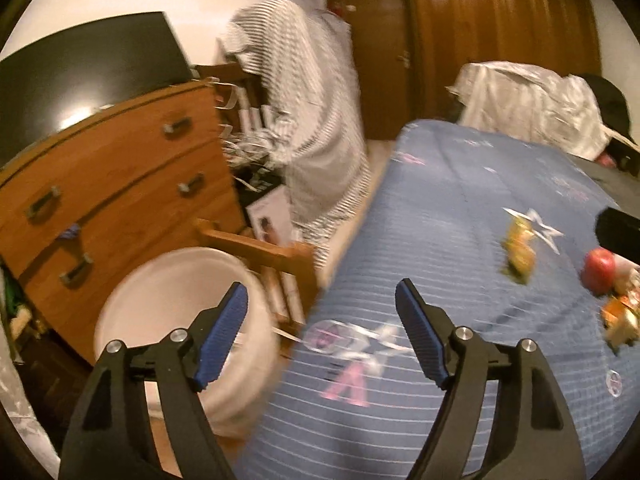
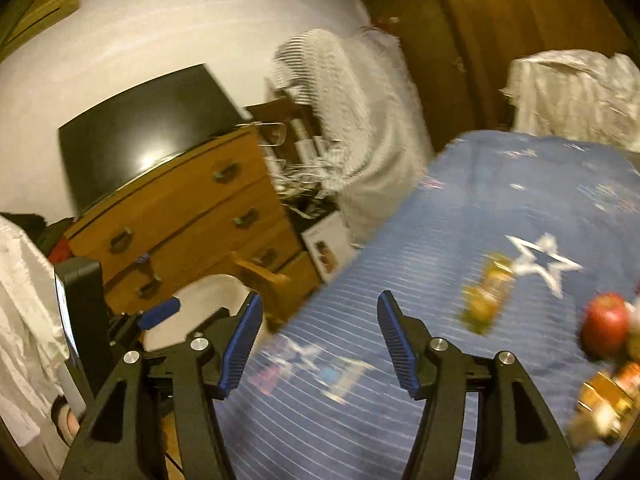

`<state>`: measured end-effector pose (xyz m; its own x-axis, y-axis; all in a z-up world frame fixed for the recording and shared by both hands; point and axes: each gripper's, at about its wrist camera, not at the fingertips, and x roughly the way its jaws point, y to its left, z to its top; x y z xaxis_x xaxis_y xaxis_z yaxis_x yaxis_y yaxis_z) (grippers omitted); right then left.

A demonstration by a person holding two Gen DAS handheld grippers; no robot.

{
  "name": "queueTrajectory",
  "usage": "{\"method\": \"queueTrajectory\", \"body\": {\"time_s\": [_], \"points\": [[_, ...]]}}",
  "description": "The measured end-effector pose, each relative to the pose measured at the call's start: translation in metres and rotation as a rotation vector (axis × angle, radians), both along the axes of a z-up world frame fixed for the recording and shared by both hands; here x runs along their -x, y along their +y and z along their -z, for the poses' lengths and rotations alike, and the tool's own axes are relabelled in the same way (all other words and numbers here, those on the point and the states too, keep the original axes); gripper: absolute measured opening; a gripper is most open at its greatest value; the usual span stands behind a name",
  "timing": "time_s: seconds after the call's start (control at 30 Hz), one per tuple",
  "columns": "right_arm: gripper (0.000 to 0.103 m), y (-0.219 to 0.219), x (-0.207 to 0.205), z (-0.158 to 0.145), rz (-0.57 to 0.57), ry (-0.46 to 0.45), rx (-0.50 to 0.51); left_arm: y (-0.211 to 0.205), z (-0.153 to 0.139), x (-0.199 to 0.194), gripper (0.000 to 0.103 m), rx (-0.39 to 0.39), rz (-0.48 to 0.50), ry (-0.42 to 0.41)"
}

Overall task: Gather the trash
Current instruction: 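Move both open grippers back over the bed toward the remaining trash, then grasp the beige sponge cube with the left gripper while the right grasps the yellow box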

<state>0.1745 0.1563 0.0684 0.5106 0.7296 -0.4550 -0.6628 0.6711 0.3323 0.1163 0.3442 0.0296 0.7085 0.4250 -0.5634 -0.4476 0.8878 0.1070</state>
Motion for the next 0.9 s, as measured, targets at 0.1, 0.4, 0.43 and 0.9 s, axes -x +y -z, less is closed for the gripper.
{"method": "queueTrajectory", "body": {"time_s": [0.1,0.4,0.43,0.9], "points": [[0.068,-0.073,-0.005,0.018,0.083,0.006,0.020,-0.037,0.014,-0.011,0.073,0.014,0.089,0.023],[0.071,-0.282,-0.013,0.085,0.372,0.136,0.000,-0.150,0.038,-0.031,0.073,0.014,0.386,0.061],[0.071,-0.296,-0.013,0.092,0.392,0.151,-0.010,-0.163,0.040,-0.032,0.073,0.022,0.434,0.064],[0.071,-0.372,-0.007,0.148,0.440,0.247,-0.106,-0.299,0.103,-0.106,0.062,0.057,0.737,0.219]]}}
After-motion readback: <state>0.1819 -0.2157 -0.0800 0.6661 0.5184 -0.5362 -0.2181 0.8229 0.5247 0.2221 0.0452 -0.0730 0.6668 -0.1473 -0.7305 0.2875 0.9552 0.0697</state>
